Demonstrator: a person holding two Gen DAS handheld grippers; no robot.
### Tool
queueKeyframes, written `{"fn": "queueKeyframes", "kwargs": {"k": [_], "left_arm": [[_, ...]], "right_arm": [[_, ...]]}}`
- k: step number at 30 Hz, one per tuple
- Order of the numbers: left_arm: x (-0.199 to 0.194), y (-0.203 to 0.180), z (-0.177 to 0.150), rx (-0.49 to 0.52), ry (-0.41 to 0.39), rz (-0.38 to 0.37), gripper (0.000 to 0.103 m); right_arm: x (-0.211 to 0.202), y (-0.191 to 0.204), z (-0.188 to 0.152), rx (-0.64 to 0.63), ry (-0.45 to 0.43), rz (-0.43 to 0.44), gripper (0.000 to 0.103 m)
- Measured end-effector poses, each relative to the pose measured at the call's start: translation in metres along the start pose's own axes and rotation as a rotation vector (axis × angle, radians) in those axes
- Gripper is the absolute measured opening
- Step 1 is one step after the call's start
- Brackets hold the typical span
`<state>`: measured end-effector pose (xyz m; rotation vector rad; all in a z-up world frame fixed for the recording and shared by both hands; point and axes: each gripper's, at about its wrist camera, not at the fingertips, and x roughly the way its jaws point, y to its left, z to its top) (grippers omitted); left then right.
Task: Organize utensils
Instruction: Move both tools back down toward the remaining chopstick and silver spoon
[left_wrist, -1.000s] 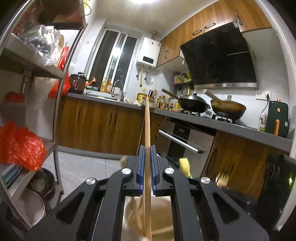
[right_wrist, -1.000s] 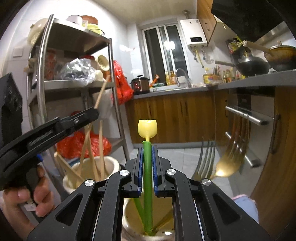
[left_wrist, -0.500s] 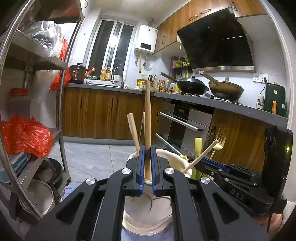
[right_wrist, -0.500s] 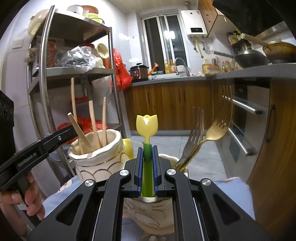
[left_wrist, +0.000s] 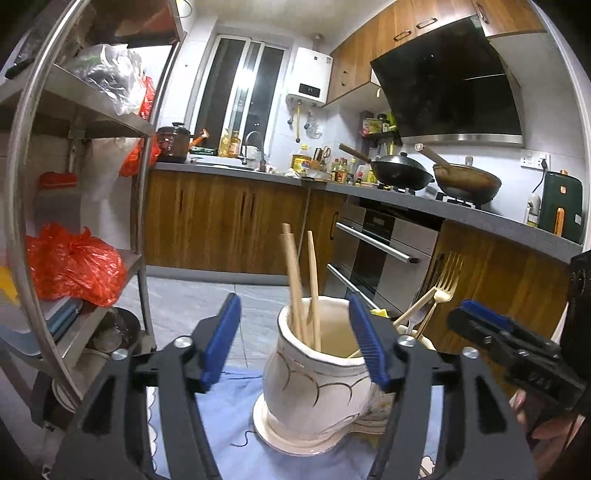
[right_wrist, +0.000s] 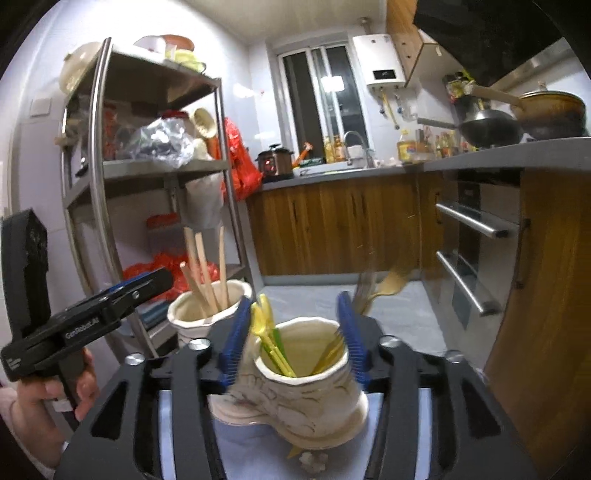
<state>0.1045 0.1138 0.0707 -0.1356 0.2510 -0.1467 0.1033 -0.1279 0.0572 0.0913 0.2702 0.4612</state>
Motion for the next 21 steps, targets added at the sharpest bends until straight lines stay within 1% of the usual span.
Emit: {"fn": "queueKeyframes", "kwargs": {"k": [1, 2, 3, 4, 5, 6, 10, 15, 21], "left_arm": [[-0.003, 0.000, 0.000, 0.001, -0.001, 0.008, 0.071], [-0.007, -0.001, 0.000, 0.003, -0.003, 0.022, 0.080], [-0.010, -0.002, 0.000, 0.005, -0.006, 0.034, 0.088], [-0.012, -0.003, -0.001, 0.008, -0.009, 0.042, 0.092], [-0.016, -0.004, -0.001, 0.013, -0.011, 0.053, 0.098], [-0.018, -0.006, -0.001, 0.016, -0.014, 0.061, 0.098], [-0.028, -0.012, -0.003, 0.028, 0.004, 0.073, 0.098], [-0.043, -0.021, -0.009, 0.061, 0.023, 0.086, 0.098], [-0.057, -0.024, -0.025, 0.059, 0.070, 0.086, 0.098]], "right_arm": [[-0.006, -0.003, 0.002, 0.012, -0.010, 0.000, 0.074], [-0.012, -0.005, 0.002, 0.025, -0.022, 0.003, 0.085], [-0.017, -0.008, 0.003, 0.035, -0.026, 0.006, 0.093], [-0.022, -0.010, 0.004, 0.044, -0.027, 0.007, 0.094], [-0.025, -0.011, 0.004, 0.049, -0.028, 0.005, 0.095], [-0.031, -0.012, 0.003, 0.057, -0.032, 0.003, 0.097], [-0.045, -0.016, -0.001, 0.066, -0.019, -0.013, 0.098], [-0.058, -0.019, -0.012, 0.064, 0.020, -0.034, 0.098], [-0.072, -0.019, -0.024, 0.058, 0.071, -0.038, 0.098]]}}
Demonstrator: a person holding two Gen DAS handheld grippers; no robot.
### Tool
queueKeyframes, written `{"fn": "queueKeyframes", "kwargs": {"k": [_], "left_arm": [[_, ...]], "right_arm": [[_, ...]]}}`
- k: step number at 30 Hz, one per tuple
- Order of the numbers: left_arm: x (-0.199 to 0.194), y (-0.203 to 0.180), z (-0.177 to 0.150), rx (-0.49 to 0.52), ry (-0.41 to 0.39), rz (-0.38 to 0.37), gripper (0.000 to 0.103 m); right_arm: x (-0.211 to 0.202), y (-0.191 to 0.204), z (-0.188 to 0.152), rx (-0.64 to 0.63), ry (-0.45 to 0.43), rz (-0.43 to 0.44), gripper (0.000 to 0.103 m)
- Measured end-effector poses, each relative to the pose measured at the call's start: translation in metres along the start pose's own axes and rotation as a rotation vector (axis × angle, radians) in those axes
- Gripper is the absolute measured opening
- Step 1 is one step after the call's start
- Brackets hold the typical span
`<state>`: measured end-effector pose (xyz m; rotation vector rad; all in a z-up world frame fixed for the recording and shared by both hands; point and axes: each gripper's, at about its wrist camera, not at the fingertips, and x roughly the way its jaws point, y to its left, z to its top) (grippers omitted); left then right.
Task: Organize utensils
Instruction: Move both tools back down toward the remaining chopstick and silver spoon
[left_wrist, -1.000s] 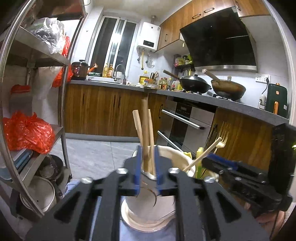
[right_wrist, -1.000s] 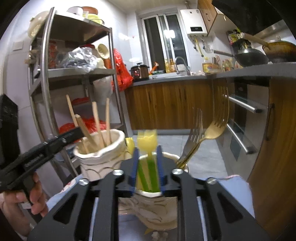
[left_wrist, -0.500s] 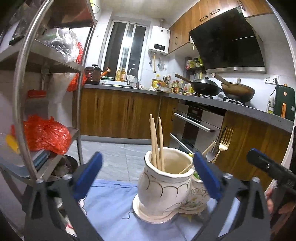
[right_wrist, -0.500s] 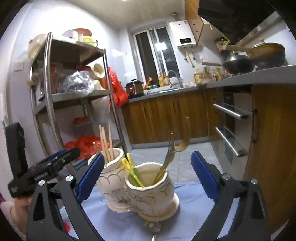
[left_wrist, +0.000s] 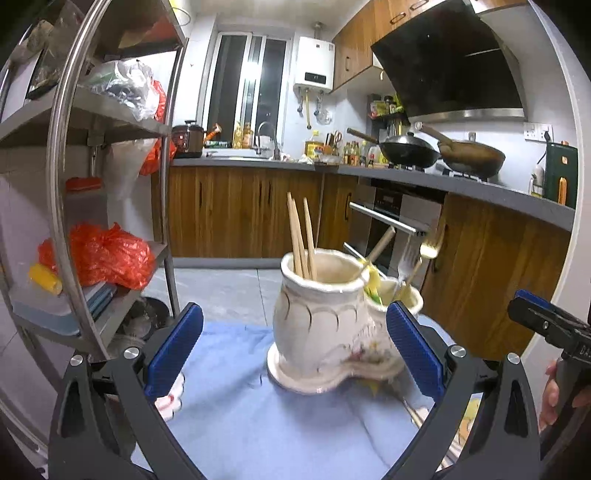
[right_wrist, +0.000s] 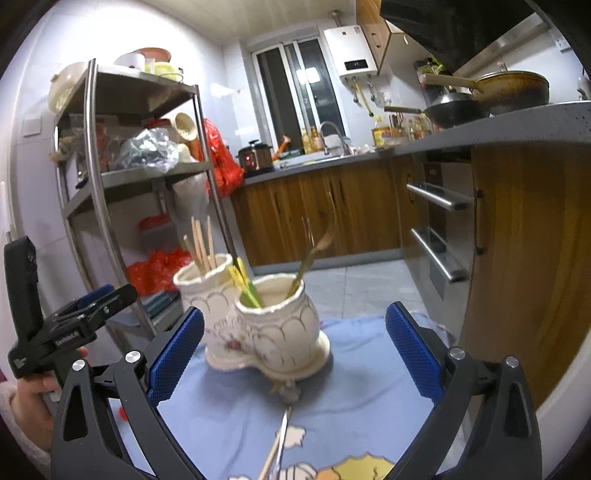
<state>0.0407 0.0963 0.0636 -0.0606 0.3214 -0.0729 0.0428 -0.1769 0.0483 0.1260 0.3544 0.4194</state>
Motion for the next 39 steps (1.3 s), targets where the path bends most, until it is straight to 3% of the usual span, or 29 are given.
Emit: {"fn": "queueKeyframes", "kwargs": {"k": [4, 11, 16, 17, 21, 24, 27, 39], "left_arm": [[-0.005, -0.006, -0.017, 0.014, 0.046, -0.012, 0.098], [-0.007, -0.015, -0.045, 0.022, 0.158, -0.044, 0.098], [-0.003, -0.015, -0.049, 0.002, 0.193, -0.052, 0.098], [-0.001, -0.014, -0.051, -0.005, 0.201, -0.054, 0.098], [0.005, -0.015, -0.053, -0.007, 0.233, -0.065, 0.097], [0.007, -0.020, -0.055, 0.013, 0.244, -0.071, 0.097], [0.008, -0.023, -0.056, 0.025, 0.251, -0.082, 0.097], [0.012, -0.032, -0.057, 0.044, 0.263, -0.086, 0.097]], "right_arm": [[-0.003, 0.003, -0.012, -0.022, 0.058, -0.011, 0.098], [0.011, 0.007, -0.045, -0.096, 0.265, -0.054, 0.098], [0.030, 0.013, -0.066, -0.159, 0.409, -0.059, 0.095], [0.033, 0.014, -0.070, -0.168, 0.431, -0.059, 0.092], [0.045, 0.019, -0.085, -0.196, 0.534, -0.035, 0.057], [0.049, 0.023, -0.092, -0.210, 0.574, -0.013, 0.039], [0.052, 0.025, -0.097, -0.223, 0.605, -0.005, 0.029], [0.078, 0.023, -0.090, -0.184, 0.605, -0.005, 0.026]]}}
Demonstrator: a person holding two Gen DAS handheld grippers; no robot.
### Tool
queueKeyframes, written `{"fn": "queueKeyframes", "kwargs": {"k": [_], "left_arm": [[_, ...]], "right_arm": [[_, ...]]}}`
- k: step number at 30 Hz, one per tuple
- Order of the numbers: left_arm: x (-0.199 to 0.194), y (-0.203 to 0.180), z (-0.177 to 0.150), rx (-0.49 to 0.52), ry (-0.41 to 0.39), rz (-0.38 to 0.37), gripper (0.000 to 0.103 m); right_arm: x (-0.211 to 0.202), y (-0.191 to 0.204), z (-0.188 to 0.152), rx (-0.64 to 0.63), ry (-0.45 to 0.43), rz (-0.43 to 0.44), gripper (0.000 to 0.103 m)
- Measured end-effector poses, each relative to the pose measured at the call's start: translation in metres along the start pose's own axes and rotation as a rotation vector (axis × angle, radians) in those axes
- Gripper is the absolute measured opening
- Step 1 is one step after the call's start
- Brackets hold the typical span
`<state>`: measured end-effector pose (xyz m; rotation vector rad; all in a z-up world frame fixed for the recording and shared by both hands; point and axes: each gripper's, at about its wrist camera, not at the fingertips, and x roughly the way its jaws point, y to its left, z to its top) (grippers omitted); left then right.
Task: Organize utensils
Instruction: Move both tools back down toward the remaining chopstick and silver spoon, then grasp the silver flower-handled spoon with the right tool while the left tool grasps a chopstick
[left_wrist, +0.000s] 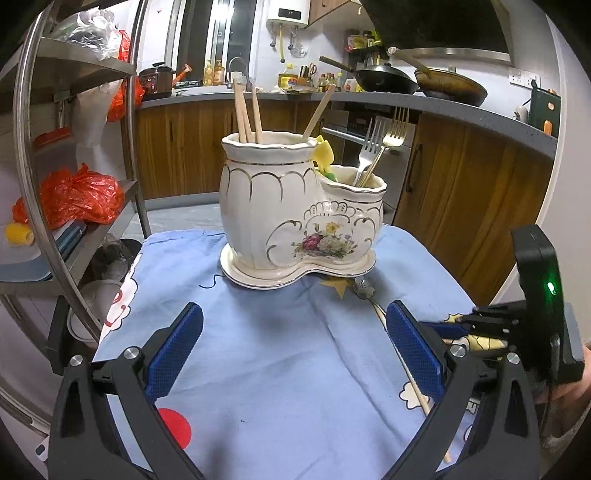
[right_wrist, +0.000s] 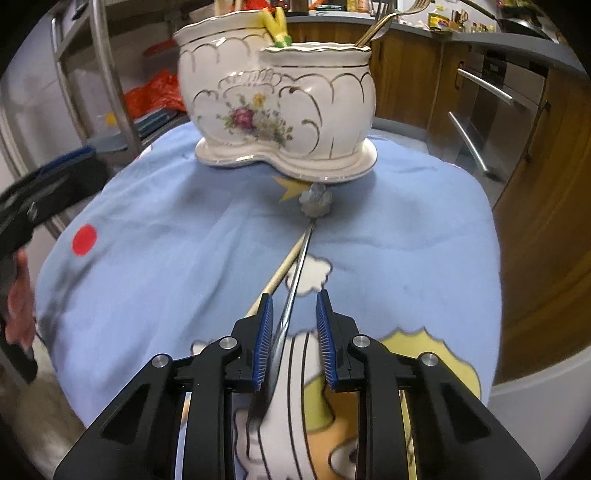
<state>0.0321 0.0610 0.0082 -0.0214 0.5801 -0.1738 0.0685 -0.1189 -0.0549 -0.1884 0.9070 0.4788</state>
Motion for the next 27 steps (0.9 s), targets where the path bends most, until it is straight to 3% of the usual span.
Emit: {"fn": "queueKeyframes", "kwargs": {"k": [4, 7, 20, 25, 27], "left_arm": [[0.002, 0.000, -0.001, 0.009, 0.005, 0.004, 0.097], [0.003, -0.002, -0.001, 0.013, 0.009, 0.004, 0.097], [0.010, -0.025, -0.007, 0.092, 0.047, -0.037, 0.097], [0.019, -0.048, -0.015, 0.117, 0.140, -0.144, 0.096], [0.025, -0.062, -0.020, 0.145, 0.192, -0.196, 0.084]], "right_arm": [[0.004, -0.004, 0.005, 0.000, -0.006, 0.005, 0.024], [0.003, -0.003, 0.004, -0.005, 0.000, 0.003, 0.007], [-0.032, -0.022, -0.013, 0.045, -0.032, 0.034, 0.004], [-0.036, -0.034, -0.014, 0.072, -0.034, 0.029, 0.004], [-0.032, -0.038, -0.014, 0.084, -0.011, 0.008, 0.004]]}}
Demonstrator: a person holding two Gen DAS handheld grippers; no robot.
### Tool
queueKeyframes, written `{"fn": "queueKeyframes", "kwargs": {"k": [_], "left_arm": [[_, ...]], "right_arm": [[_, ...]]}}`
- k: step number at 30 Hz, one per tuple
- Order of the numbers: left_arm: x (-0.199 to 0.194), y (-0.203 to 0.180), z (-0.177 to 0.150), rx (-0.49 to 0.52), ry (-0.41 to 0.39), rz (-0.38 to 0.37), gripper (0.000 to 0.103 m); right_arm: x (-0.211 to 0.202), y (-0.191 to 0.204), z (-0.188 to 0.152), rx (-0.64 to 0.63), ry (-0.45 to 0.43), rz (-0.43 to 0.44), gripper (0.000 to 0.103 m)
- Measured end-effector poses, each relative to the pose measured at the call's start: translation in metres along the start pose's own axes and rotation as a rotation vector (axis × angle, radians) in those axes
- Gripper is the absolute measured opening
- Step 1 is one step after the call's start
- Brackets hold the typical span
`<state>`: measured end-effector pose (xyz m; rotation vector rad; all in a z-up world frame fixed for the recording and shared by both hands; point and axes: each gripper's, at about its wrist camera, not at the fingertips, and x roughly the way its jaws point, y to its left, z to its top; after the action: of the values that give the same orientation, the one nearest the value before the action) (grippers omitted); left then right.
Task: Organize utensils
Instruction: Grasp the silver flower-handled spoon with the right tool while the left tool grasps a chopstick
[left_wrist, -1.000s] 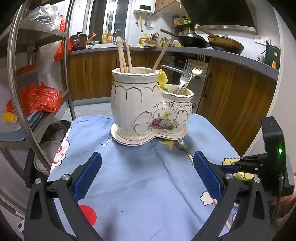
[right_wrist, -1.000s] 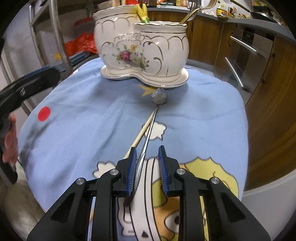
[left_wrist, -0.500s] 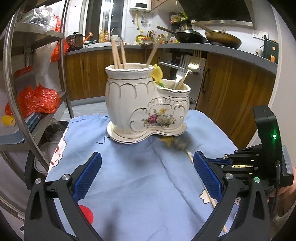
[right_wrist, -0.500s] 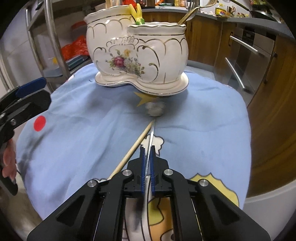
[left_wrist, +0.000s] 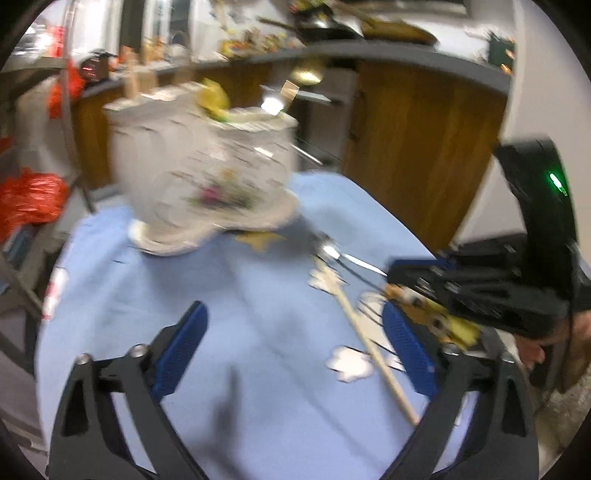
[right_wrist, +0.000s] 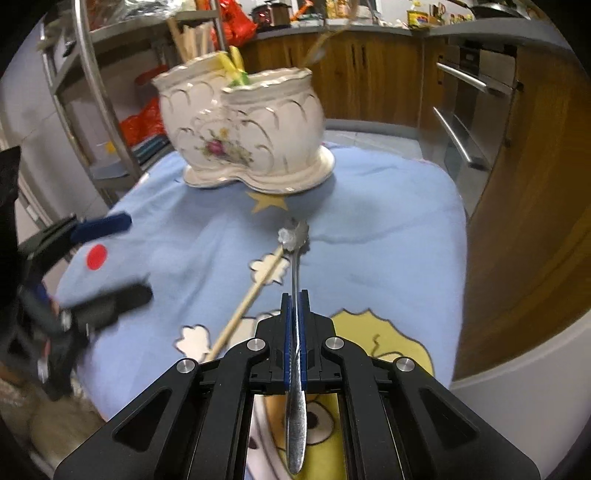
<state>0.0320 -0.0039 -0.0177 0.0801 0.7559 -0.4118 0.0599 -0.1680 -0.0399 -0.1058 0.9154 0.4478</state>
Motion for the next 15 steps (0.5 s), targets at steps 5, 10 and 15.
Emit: {"fn": "queueKeyframes", "kwargs": {"k": [5, 10, 15], "left_arm": [[0.022, -0.030, -0.008, 0.080, 0.103, -0.043, 0.050], [0.031, -0.040, -0.013, 0.136, 0.153, -0.035, 0.011], [0.018, -0.029, -0.015, 0.171, 0.171, 0.008, 0.000]], "right_arm": [[0.005, -0.014, -0.004, 0.027, 0.037, -0.006, 0.004], [0.009, -0.012, -0.006, 0.013, 0.055, 0.010, 0.004], [0.010, -0.010, -0.006, 0.005, 0.066, 0.016, 0.005]]}}
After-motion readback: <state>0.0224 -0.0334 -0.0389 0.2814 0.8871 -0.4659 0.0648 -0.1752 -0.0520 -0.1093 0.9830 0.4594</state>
